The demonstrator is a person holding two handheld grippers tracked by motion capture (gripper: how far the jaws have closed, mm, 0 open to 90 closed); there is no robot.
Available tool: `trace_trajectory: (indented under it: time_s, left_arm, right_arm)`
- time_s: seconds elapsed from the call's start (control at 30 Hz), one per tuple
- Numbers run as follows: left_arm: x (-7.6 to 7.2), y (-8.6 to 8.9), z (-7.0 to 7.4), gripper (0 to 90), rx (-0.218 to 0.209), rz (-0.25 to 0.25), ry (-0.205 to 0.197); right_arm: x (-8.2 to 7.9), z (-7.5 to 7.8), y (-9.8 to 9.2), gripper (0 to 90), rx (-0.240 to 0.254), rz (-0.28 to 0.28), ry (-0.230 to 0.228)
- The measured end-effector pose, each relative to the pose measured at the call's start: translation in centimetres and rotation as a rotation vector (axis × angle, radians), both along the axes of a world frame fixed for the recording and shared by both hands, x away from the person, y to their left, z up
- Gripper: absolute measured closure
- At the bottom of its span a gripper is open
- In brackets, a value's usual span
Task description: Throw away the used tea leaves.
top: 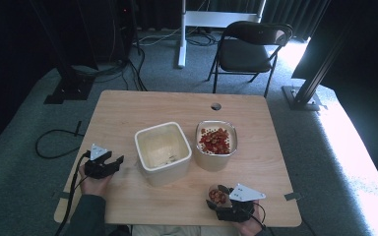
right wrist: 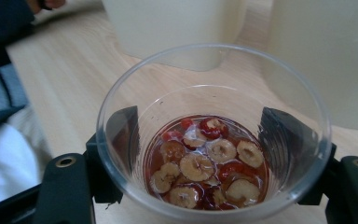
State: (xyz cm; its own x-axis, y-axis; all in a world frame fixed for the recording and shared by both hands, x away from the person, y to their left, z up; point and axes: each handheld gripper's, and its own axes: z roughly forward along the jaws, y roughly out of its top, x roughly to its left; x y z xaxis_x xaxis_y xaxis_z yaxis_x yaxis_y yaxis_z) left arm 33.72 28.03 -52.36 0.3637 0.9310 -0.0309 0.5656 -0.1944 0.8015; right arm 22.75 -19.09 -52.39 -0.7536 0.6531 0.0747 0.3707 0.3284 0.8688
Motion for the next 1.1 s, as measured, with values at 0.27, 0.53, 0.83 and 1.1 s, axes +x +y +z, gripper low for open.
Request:
trace_trajectory:
  time_s: [0.27, 0.53, 0.83, 1.1]
  left_arm:
    - [0.1, -0.3, -0.2, 43.8, 0.011, -0.019, 0.006]
    - [0.1, -0.5, -0.4, 43.7, 0.025, -0.038, 0.021]
    - [-0.1, -0.5, -0.6, 43.8, 0.042, -0.031, 0.022]
    - [-0.2, -0.6, -0.6, 43.8, 0.052, -0.031, 0.024]
  right_arm:
    - [0.3, 0.0, -0.6, 32.3, 0.011, -0.034, -0.028]
    - [0.6, 0.0, -1.4, 34.2, 0.008, -0.067, -0.033]
    - [0.8, 0.0, -1.9, 35.8, 0.003, -0.086, -0.03]
    - [1.0, 0.1, -2.3, 36.9, 0.009, -0.097, -0.023]
